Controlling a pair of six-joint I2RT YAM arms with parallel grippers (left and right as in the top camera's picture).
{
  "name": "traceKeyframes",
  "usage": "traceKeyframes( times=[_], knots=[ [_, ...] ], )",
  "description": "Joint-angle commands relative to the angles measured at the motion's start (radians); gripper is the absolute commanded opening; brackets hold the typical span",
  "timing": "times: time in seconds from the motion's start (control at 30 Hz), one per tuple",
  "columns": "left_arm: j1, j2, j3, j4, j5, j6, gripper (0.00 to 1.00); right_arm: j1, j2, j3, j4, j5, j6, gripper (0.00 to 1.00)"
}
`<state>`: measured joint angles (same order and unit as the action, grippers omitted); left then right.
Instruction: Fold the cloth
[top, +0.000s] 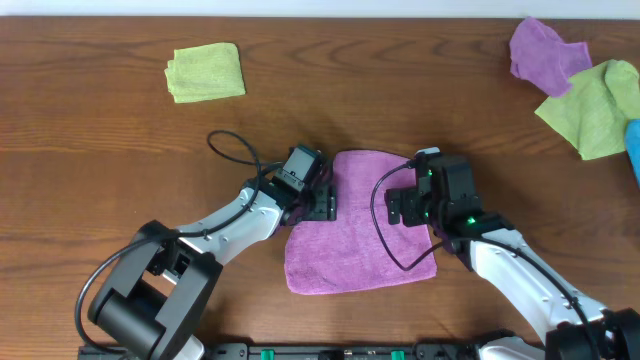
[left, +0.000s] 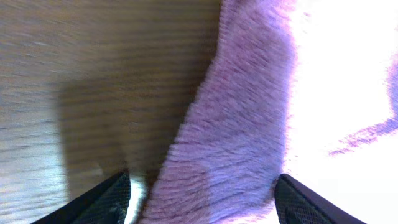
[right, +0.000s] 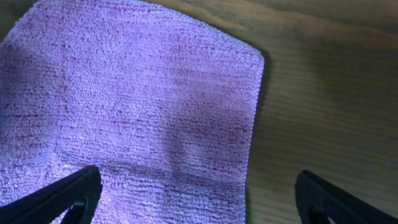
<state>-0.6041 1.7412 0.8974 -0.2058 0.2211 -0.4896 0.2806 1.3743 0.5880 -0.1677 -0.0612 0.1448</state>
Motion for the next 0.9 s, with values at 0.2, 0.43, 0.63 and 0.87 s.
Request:
traceKeyframes(
  times=[0.2,0.43,0.63,0.87],
  knots=[
    [0.003,0.015,0.001,0.002,0.084,0.012,0.30,0.010,-0.002,0.020,-0.010,-0.029,-0.016,0.65],
    [0.003,0.015,0.001,0.002,-0.020,0.011,0.06,0.037,0.008,0.020,-0.004,-0.018,-0.015,0.59],
    [0.002,0.014,0.005,-0.001,-0.048,0.011,0.06,0.044,0.029,0.019,-0.004,-0.032,-0.014,0.59],
    [0.001,0.011,0.082,-0.124,-0.057,0.027,0.06,0.080,0.173,0.018,0.063,-0.066,0.022,0.17]
  ],
)
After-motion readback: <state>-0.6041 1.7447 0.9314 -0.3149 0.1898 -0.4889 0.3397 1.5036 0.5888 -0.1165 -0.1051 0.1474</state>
